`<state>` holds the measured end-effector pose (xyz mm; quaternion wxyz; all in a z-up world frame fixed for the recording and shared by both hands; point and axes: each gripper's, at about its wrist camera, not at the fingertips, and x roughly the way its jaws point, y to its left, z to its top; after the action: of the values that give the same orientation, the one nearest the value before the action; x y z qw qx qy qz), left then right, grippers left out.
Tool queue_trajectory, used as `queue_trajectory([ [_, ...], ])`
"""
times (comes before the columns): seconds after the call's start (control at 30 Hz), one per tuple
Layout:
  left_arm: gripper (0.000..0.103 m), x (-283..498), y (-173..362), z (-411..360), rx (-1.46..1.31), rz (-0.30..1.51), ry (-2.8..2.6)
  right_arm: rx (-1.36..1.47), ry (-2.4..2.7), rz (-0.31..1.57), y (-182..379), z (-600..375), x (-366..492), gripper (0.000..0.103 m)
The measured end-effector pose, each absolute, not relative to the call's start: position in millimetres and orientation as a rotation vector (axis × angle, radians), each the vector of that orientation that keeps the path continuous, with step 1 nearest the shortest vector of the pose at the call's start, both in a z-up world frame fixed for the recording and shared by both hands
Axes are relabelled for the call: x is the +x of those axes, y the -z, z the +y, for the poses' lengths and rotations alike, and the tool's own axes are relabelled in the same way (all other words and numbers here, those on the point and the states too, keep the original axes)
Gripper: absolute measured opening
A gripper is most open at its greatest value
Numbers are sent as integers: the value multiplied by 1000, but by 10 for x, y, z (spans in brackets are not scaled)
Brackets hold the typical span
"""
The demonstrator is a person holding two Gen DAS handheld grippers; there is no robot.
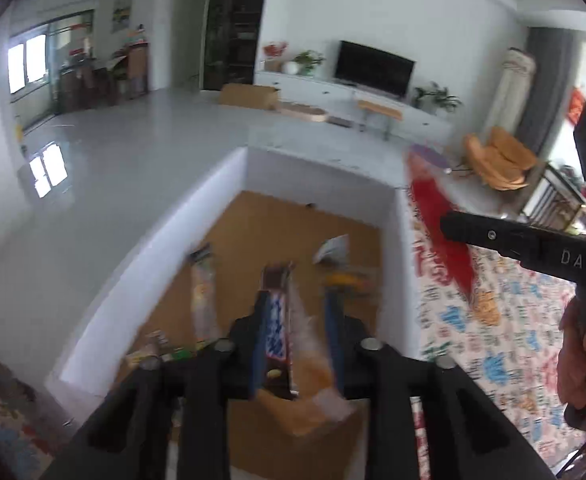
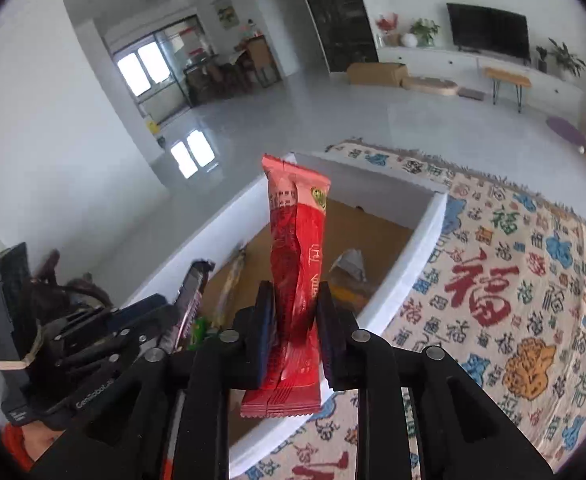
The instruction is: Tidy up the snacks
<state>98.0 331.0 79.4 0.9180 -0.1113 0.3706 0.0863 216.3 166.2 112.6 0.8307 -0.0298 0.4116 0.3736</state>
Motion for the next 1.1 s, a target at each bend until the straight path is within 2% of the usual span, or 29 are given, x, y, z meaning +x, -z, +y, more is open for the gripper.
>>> queue_trajectory([
  [0.03,65,935,-726,3363,-227,762,-203,-95,-780,878,-1062,1765,2168,59],
  [0.07,74,871,-670,3398,-223,751,-227,-123,-768,878,-987,1858,2158,72],
  [0.1,83,795,-632,3417,-212,729,-247,-140,-762,870,-929,1899,2125,70],
  [0.17,86,678,-587,3392,-171,699,-292,-146,-767,866,-878,1894,2089,70],
  [0.23,95,656,-540,3316,-126,697,-339,-143,-764,865,-849,1834,2045,70],
  [0.4,103,577,-588,3129,-79,657,-502,-135,-767,862,-896,1669,1910,71],
  [0.57,103,514,-567,3184,-131,643,-520,-181,-745,864,-914,1676,1817,73],
  [0.63,103,490,-554,3245,-136,650,-520,-202,-723,858,-905,1698,1778,77],
  [1.1,103,429,-498,3279,-87,708,-526,-274,-727,826,-843,1902,1548,77],
])
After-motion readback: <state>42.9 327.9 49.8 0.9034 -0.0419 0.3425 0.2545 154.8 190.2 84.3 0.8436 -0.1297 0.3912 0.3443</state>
